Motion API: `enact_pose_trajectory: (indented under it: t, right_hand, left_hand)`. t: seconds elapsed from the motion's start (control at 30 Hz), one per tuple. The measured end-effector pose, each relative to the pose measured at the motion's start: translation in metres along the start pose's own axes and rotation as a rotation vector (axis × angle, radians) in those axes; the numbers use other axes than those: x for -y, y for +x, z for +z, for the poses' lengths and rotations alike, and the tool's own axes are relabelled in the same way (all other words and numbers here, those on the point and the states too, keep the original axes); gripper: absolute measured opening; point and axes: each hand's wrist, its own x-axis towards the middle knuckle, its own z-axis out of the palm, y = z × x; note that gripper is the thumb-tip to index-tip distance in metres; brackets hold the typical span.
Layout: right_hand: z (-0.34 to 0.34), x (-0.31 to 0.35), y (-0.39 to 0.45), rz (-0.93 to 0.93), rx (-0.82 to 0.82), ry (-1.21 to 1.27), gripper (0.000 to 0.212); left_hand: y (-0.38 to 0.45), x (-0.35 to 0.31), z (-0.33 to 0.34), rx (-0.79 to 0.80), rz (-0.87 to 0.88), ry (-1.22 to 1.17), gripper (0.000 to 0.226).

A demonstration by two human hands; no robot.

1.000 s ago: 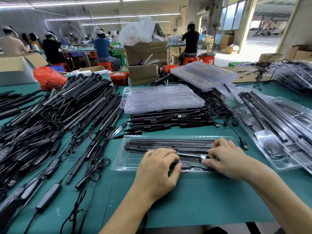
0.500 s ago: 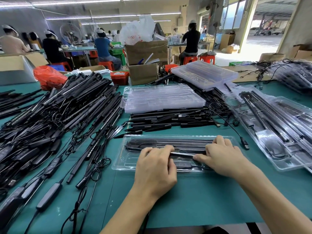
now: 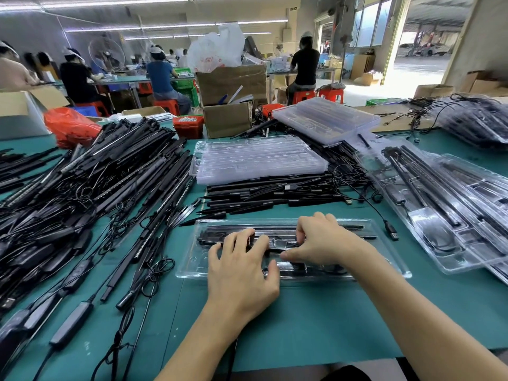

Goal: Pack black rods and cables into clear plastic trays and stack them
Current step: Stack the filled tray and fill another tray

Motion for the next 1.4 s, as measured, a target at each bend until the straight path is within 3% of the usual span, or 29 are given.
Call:
enact_pose_trajectory:
  t: [0.2,0.47,0.57,0.7,0.97,1.2,1.4]
  right_hand:
    - [-0.01,0.015,0.014,0.049,0.134,-0.16,0.063]
    - [-0.004,0.021,0.02,0.085,0.132,-0.235,0.069]
    - [-0.003,0.019,0.019,0.084,0.129,-0.228,0.071]
    - [-0.005,0.013,0.019,0.058,0.151,-0.158,0.057]
    - [-0.005,0.014,0.024,0.055,0.138,-0.18,0.034]
    - [-0.005,0.008,0.025,0.051,0.161,-0.127,0.041]
    - [-0.007,0.007,0.022,0.034,0.154,-0.095,0.042]
  left_hand:
    - [0.001,0.001,-0.001,0.005,-0.013,-0.02,0.041]
    - [0.0,-0.003,-0.005,-0.052,0.04,-0.063,0.042]
    - [0.0,-0.001,-0.01,-0.093,0.215,-0.238,0.033]
    - [-0.001,-0.001,-0.007,-0.12,0.482,-0.299,0.015]
    - [0.001,-0.006,-0.01,0.031,0.496,-0.273,0.021]
    - [-0.002,-0.004,-0.009,-0.029,0.466,-0.365,0.033]
    - [-0.001,-0.011,-0.006,-0.146,0.505,-0.258,0.027]
